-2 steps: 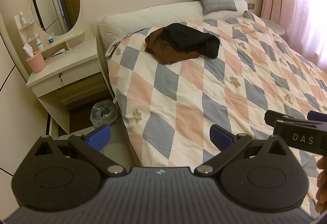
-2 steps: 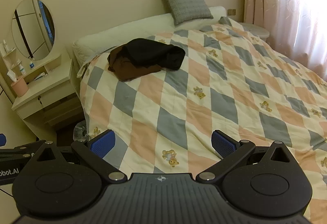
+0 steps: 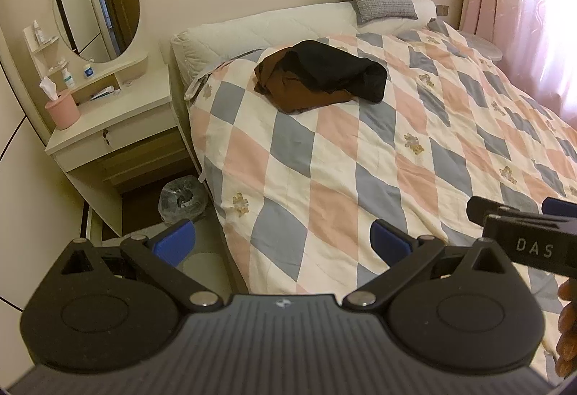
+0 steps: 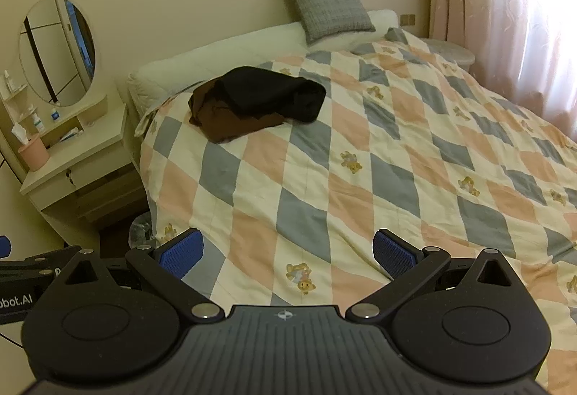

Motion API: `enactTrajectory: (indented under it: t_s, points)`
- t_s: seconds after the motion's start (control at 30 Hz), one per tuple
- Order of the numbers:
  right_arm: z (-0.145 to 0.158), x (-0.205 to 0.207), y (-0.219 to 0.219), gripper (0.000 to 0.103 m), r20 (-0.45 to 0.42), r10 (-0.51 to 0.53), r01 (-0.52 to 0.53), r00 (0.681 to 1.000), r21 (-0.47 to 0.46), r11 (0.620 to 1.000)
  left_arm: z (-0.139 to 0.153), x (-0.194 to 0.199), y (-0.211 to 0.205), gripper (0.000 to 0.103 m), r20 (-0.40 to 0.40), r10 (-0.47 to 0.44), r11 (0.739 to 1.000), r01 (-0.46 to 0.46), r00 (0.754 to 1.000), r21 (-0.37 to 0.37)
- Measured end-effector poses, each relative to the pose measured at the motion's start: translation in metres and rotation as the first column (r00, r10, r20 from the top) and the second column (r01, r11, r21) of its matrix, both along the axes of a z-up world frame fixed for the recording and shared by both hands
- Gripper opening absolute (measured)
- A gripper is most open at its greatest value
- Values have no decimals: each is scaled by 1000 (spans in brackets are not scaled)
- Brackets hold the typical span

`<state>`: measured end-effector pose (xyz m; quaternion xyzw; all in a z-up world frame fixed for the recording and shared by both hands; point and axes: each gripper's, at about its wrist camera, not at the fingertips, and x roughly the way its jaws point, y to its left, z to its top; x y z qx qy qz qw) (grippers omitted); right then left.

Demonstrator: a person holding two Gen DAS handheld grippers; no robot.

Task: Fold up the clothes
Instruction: 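Move both grippers toward the black trousers lying on the brown garment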

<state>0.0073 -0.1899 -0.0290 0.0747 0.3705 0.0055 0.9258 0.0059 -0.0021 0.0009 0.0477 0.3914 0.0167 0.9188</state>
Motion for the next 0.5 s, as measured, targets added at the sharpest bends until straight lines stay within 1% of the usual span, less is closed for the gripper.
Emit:
enactTrajectory:
  t_s: [0.17,0.23,0.27,0.33,0.37,0.4,0.5]
  points:
    - [4,-1,1,103,9,-4,4,1000,1,1000,2,9,-4,102,-20,-12,1000,12,1000,13]
    - [-1,-1,0,103,12,-10,10,1000,7,1000,3,1,-7,102,12,-18,1000,18,1000,20]
    - [-2,0,-1,103,15,-14,14,1000,12,1000,2,0,-12,102,16,-21,999,21,1000,28]
    - [2,1,-7,103,20,-22,22,1000,26,999,1,0,-16,102,22,-27,999,26,999,22]
    - [2,1,-9,103,22,-27,26,999,28,999,6,4,-11,102,20,-29,1000,28,999,9]
    - [0,1,-10,103,25,-31,30,999,29,999,6,3,-11,102,23,-31,999,30,999,10]
    - [7,0,-15,103,29,-43,42,999,34,999,6,2,-12,102,25,-34,999,34,999,8]
